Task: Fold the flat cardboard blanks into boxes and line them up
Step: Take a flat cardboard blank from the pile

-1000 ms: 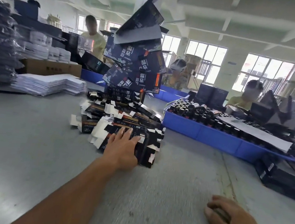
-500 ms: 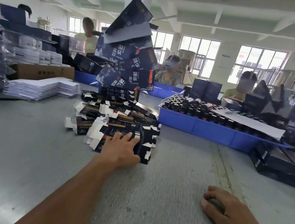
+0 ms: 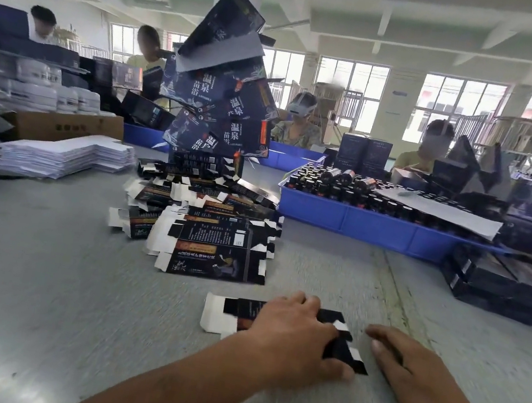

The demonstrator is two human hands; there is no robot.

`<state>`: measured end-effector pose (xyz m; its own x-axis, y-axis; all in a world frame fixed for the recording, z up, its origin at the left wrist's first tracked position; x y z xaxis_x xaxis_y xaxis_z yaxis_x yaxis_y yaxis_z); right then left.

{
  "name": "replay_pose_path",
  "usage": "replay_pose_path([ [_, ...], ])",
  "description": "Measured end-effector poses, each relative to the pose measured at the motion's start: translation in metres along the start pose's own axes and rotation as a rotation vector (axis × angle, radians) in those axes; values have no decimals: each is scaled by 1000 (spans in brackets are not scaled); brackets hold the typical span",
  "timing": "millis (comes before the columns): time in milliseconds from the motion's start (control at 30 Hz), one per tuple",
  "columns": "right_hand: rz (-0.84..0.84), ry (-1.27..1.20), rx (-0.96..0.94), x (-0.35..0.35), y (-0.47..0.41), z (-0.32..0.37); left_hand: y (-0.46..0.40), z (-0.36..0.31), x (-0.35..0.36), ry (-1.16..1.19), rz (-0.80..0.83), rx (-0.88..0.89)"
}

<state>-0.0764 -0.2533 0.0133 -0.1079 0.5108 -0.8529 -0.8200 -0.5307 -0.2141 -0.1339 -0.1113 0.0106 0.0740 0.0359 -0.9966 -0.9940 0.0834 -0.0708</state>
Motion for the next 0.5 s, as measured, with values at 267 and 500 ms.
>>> replay_pose_path([
  [267,1,-7,0,3,-1,-2,-4,25,21,171,96,-96],
  [500,-67,-177,70,-4,-3,-9,-5,18,-3,155,-132,-23],
])
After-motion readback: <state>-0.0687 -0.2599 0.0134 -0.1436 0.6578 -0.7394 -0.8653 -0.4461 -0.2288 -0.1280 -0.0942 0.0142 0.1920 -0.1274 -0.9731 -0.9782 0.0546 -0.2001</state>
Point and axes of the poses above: each hand's wrist, its own y-axis away from the middle knuckle, its own x-axis out of the palm, z = x × y, the point moved 9 cm from there along -y, towards the middle knuckle, and after that the axes turned 1 degree about z, right-handed, at the moved point
